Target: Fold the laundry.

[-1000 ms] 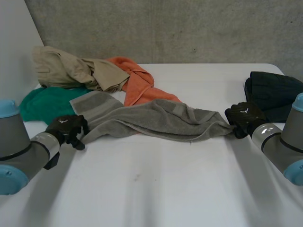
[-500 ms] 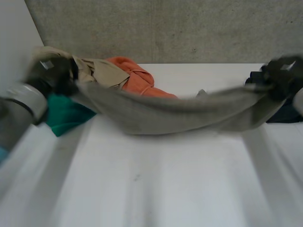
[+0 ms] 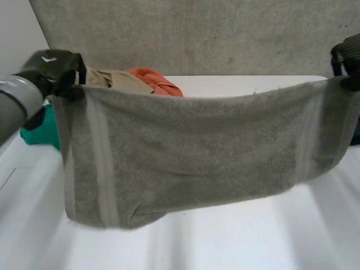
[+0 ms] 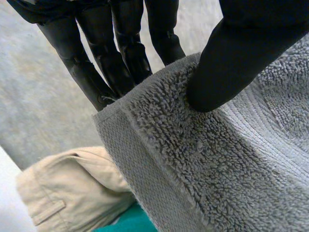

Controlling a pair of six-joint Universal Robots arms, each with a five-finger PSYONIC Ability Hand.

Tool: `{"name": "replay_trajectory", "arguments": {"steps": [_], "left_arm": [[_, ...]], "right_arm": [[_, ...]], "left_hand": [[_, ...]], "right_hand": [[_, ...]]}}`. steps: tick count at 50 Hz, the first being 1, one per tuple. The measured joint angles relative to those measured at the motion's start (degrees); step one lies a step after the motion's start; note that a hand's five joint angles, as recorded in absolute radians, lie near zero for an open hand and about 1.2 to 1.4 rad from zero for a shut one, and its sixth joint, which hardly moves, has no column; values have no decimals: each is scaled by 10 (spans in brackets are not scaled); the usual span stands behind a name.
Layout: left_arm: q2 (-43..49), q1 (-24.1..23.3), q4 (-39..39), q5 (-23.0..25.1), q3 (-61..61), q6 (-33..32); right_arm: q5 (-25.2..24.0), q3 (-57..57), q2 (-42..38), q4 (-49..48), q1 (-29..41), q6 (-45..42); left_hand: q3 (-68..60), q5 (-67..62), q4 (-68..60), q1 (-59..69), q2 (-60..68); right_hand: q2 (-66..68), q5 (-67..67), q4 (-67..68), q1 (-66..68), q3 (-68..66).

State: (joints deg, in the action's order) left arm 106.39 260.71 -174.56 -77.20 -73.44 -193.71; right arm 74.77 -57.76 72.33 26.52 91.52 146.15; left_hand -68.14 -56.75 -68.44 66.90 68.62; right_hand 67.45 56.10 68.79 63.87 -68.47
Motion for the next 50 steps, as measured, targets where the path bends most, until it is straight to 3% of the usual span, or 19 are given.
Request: {"name": "replay_trajectory", "arguments": {"steps": [6,12,17,26,37,44,50], "left_arm": [[97,-34,-125,-35,120,-22],[111,-55,-296,-99,233,20],[85,-59,-367,-128,234,61],[26,-43,-372,-113,57,97],[-22,-15,-381,-30,-265,95],[-64,14,-363,39,-422,34],[-136,62,-238,101,-500,-65]], "right_arm": [[43,16,-62,-230,33,14],[99,33,-70,-528,49,77],[113,25,-50,-615,51,115],[98,-36,-23,-497,39,134],[-10,-258,7,-332,-3,105],[-49,-388,24,-267,-36,-31],[-48,-435,63,-121,-81,-183]], "left_hand": [[-1,0,-2,0,1],[-1,0,-2,0,1],[-1,0,-2,0,1],[-1,0,-2,0,1],[-1,0,-2,0,1],[-1,0,-2,0,1],[-1,0,-2,0,1]], "right_hand": [[0,0,0,0,0],[0,0,0,0,0],[0,0,0,0,0],[0,0,0,0,0],[0,0,0,0,0],[0,0,0,0,0],[0,0,0,0,0]]}}
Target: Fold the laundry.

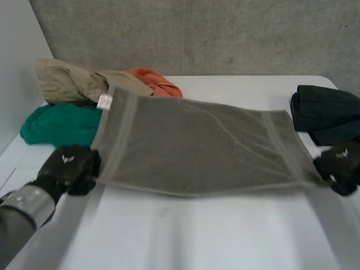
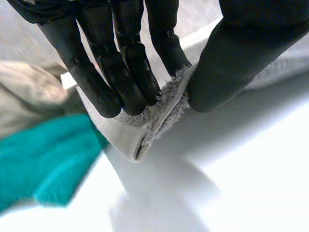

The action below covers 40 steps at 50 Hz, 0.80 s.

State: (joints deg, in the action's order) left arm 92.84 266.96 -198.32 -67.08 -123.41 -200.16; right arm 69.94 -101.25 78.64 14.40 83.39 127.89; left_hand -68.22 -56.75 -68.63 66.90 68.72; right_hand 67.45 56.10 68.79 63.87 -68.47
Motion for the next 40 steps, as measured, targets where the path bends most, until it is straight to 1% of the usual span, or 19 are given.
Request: {"name": "replay_trajectory", "arguments": {"steps": [1,4,6,7,9,12,14,15,16,17,18,20,22,27,28,29,32,36,40], "left_arm": [[-13,10,32,8,-6,-18],[-61,52,175,33,-16,-94],[-81,70,242,44,-14,-129],[-96,86,295,54,-8,-160],[-107,99,345,66,5,-195],[-103,99,375,78,32,-223],[-97,93,374,79,43,-225],[-73,70,356,76,72,-216],[-67,64,351,75,79,-213],[-46,44,329,65,100,-199],[-41,39,324,62,105,-195],[7,-3,271,26,151,-158],[37,-26,238,-1,179,-136],[151,-90,142,-102,294,-89],[159,-93,137,-108,302,-88],[188,-105,121,-129,334,-83],[246,-125,100,-161,399,-82],[318,-141,92,-187,481,-88],[380,-147,92,-206,556,-102]], "right_arm": [[0,-3,9,34,-9,-26],[-1,-3,45,160,-43,-114],[-4,2,60,206,-55,-146],[-8,7,70,237,-63,-167],[-13,16,77,256,-67,-179],[-22,30,70,243,-60,-166],[-24,35,63,230,-54,-156],[-24,36,61,226,-53,-153],[-26,49,35,176,-34,-118],[-25,58,16,138,-20,-93],[-24,59,12,131,-17,-89],[-17,74,-24,60,9,-46],[-12,83,-43,21,21,-26],[15,125,-116,-133,57,37],[17,128,-119,-141,59,40],[24,141,-138,-182,66,54],[36,169,-172,-253,79,78],[56,212,-219,-319,93,95],[77,258,-264,-348,104,98]], "left_hand": [[0,0,0,0,0],[0,0,0,0,0],[0,0,0,0,0],[0,0,0,0,0],[0,0,0,0,0],[0,0,0,0,0],[0,0,0,0,0],[0,0,0,0,0],[0,0,0,0,0],[0,0,0,0,0],[0,0,0,0,0],[0,0,0,0,0],[0,0,0,0,0],[0,0,0,0,0],[0,0,0,0,0],[0,0,0,0,0],[0,0,0,0,0],[0,0,0,0,0],[0,0,0,0,0]], "right_hand": [[0,0,0,0,0],[0,0,0,0,0],[0,0,0,0,0],[0,0,0,0,0],[0,0,0,0,0],[0,0,0,0,0],[0,0,0,0,0],[0,0,0,0,0],[0,0,0,0,0],[0,0,0,0,0],[0,0,0,0,0],[0,0,0,0,0],[0,0,0,0,0],[0,0,0,0,0],[0,0,0,0,0],[0,0,0,0,0],[0,0,0,0,0],[0,0,0,0,0],[0,0,0,0,0]]}}
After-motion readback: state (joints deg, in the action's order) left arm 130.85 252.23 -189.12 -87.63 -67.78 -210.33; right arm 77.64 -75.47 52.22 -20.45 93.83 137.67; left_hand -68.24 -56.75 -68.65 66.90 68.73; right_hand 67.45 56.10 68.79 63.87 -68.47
